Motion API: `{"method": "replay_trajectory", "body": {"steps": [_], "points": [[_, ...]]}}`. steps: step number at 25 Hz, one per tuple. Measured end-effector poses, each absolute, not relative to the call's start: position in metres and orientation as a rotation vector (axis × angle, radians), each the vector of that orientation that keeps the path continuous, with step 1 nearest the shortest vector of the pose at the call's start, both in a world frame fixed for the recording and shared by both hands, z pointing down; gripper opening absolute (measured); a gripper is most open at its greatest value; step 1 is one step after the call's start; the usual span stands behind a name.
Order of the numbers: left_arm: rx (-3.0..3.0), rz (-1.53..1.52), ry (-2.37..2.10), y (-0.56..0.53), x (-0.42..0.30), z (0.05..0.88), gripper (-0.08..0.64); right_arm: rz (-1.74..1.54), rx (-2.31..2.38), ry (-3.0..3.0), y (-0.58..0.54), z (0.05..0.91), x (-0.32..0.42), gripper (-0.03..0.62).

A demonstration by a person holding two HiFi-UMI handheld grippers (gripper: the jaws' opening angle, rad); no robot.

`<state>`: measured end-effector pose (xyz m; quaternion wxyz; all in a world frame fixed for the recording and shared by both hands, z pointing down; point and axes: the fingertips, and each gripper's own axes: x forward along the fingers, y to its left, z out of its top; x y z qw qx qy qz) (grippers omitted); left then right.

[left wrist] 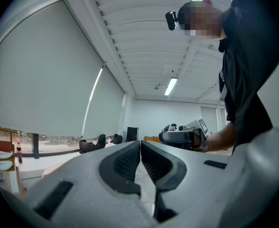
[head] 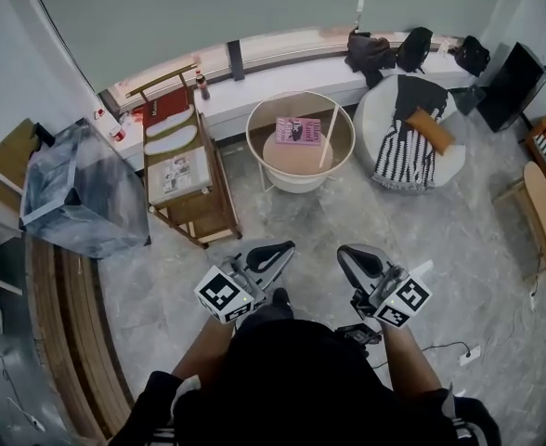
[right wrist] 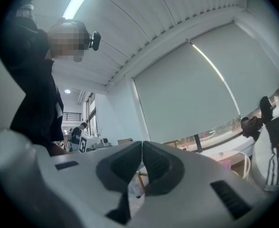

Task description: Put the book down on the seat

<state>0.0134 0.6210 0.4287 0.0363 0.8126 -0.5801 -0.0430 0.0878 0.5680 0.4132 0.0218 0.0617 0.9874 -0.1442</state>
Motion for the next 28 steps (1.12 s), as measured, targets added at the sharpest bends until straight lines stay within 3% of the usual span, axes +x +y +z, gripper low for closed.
{"method": "replay_trajectory", "body": {"steps": [8,16,28], "points": [[2.572,-0.105,-1.689,0.579,-0.038,0.428,0.026,-0.455,0.154,3.098,0.511,0.410,0.015,0.029],[2.452,-0.286,-1.762,0.540,-0.105,0.437,0.026,-0.443,0.117,3.166,0.483,0.421,-0.010,0.029],[2.363,-0.175,-1.815,0.485,-0.148,0.462,0.026,-0.528,0.262,3.104,0.415,0.443,-0.077,0.029]]}}
